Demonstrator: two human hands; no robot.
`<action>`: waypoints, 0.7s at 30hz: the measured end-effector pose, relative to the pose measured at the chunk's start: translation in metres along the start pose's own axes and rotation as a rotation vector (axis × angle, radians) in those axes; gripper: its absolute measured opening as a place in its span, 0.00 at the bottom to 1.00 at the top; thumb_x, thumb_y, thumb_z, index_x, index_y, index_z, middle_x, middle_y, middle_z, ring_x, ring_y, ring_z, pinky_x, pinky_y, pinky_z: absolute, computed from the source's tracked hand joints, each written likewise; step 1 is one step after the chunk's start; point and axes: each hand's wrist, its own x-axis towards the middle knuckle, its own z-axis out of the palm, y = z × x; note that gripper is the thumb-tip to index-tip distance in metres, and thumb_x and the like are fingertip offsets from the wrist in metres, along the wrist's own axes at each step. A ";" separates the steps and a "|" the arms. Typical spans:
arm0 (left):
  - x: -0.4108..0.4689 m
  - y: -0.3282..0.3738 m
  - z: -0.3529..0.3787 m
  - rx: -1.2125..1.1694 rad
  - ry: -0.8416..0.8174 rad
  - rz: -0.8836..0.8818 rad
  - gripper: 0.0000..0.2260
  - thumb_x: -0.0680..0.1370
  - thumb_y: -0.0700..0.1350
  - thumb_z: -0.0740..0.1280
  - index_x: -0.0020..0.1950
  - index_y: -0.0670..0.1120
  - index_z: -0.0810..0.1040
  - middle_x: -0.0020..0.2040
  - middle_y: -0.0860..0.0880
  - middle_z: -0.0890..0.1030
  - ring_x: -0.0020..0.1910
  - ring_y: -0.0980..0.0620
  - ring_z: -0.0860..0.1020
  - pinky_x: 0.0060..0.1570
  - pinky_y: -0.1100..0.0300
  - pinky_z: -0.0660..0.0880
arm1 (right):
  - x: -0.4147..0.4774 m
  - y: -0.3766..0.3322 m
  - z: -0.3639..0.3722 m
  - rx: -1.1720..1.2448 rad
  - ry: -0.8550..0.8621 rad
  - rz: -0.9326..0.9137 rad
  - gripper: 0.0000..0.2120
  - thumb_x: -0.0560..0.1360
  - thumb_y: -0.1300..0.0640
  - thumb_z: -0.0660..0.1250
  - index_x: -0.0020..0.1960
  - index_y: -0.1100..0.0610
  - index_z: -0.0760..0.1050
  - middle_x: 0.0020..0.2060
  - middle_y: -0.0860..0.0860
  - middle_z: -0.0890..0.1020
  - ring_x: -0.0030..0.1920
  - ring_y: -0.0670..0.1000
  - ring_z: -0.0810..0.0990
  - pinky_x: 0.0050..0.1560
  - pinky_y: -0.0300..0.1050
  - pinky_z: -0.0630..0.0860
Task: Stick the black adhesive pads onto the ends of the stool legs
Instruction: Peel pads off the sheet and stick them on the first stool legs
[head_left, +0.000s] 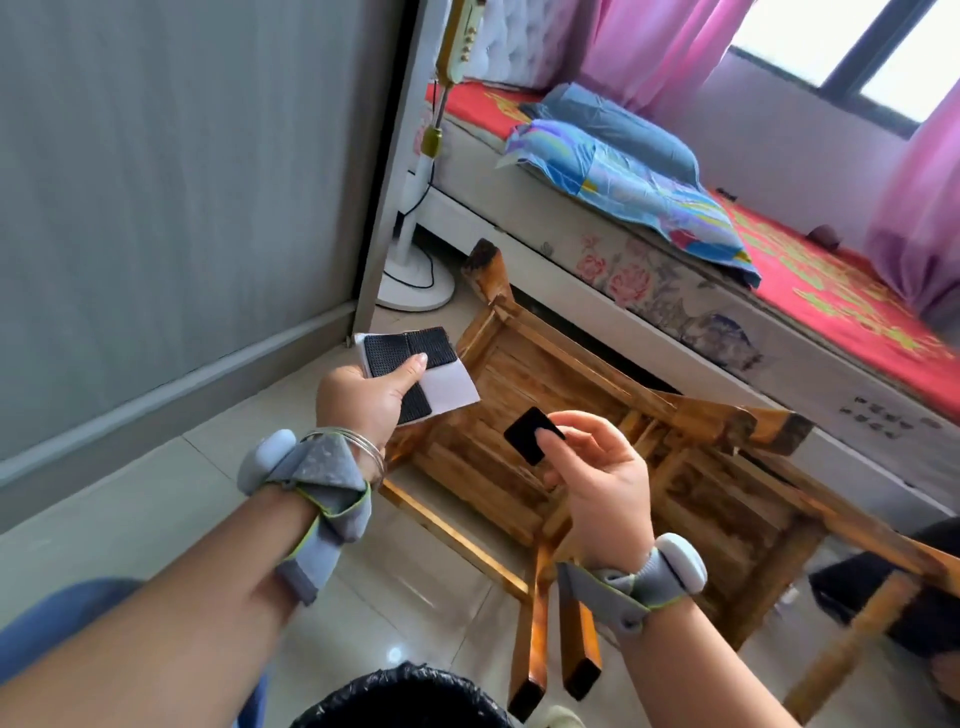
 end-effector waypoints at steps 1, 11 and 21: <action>0.008 0.008 -0.003 -0.062 0.020 -0.032 0.09 0.68 0.46 0.75 0.34 0.44 0.78 0.36 0.43 0.81 0.37 0.44 0.82 0.42 0.49 0.81 | 0.008 -0.001 0.002 -0.012 0.013 0.013 0.06 0.70 0.60 0.73 0.46 0.53 0.81 0.40 0.51 0.86 0.42 0.51 0.85 0.37 0.36 0.79; 0.033 0.033 -0.022 -0.331 -0.051 -0.153 0.08 0.70 0.43 0.73 0.35 0.46 0.75 0.34 0.46 0.78 0.19 0.58 0.77 0.22 0.63 0.77 | 0.114 -0.044 0.074 -0.067 0.125 -0.009 0.08 0.69 0.62 0.73 0.41 0.49 0.82 0.38 0.53 0.84 0.34 0.47 0.81 0.46 0.46 0.82; 0.049 0.037 -0.034 -0.404 -0.076 -0.186 0.07 0.69 0.43 0.74 0.37 0.46 0.76 0.34 0.46 0.79 0.25 0.50 0.79 0.22 0.63 0.76 | 0.164 -0.051 0.109 -0.054 0.136 0.157 0.12 0.69 0.61 0.74 0.48 0.59 0.73 0.36 0.52 0.80 0.34 0.51 0.79 0.52 0.59 0.80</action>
